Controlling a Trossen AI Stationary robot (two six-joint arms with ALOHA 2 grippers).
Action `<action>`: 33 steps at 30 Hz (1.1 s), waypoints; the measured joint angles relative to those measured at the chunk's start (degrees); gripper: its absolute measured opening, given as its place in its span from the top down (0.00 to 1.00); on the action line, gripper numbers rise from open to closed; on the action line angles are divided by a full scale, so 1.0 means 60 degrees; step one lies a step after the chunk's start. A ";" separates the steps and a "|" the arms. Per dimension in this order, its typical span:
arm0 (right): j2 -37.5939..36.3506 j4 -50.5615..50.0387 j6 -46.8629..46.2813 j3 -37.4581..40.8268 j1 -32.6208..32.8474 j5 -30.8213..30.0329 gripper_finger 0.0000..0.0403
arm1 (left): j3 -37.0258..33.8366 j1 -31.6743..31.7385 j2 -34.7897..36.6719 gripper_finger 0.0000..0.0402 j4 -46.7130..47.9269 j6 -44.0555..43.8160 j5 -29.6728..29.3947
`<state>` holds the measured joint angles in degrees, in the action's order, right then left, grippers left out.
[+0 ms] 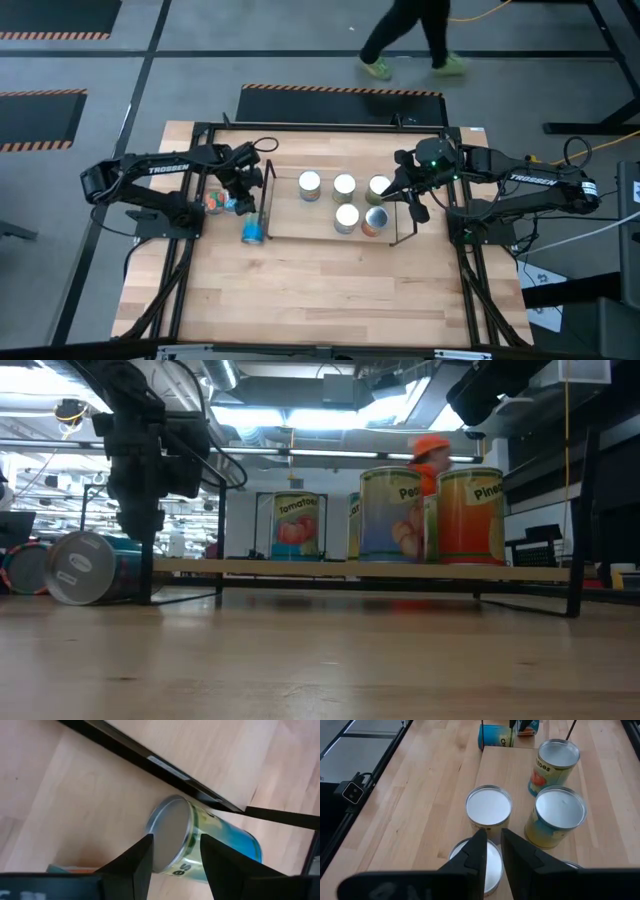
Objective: Pick and place cans onto a shelf
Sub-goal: Put the canned cherries on the shelf
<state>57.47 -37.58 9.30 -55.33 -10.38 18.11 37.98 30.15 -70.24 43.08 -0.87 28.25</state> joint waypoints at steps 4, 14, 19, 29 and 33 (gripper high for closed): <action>0.0000 0.0000 0.0000 0.0000 0.0002 0.0004 0.85 | 0.0002 0.0000 0.0000 0.62 0.0021 -0.0006 -0.0049; 0.0000 -0.0006 0.0000 0.0000 0.0000 0.0004 0.85 | 0.0002 -0.0315 0.0000 0.62 0.0061 -0.0013 -0.0080; 0.0000 -0.0004 0.0000 0.0000 -0.0001 0.0000 0.85 | 0.0003 -0.0680 0.0000 0.62 0.0129 -0.0013 -0.0084; 0.0000 -0.0004 0.0000 0.0000 -0.0001 0.0000 0.85 | 0.0003 -0.1387 0.0015 0.65 0.0299 -0.0035 -0.0325; 0.0000 -0.0004 0.0000 0.0000 0.0002 0.0004 0.85 | 0.0007 -0.1618 0.0015 0.69 0.0312 -0.0035 -0.0313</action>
<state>57.47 -37.60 9.30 -55.33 -10.37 18.13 38.02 20.44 -70.15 44.95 -1.08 26.37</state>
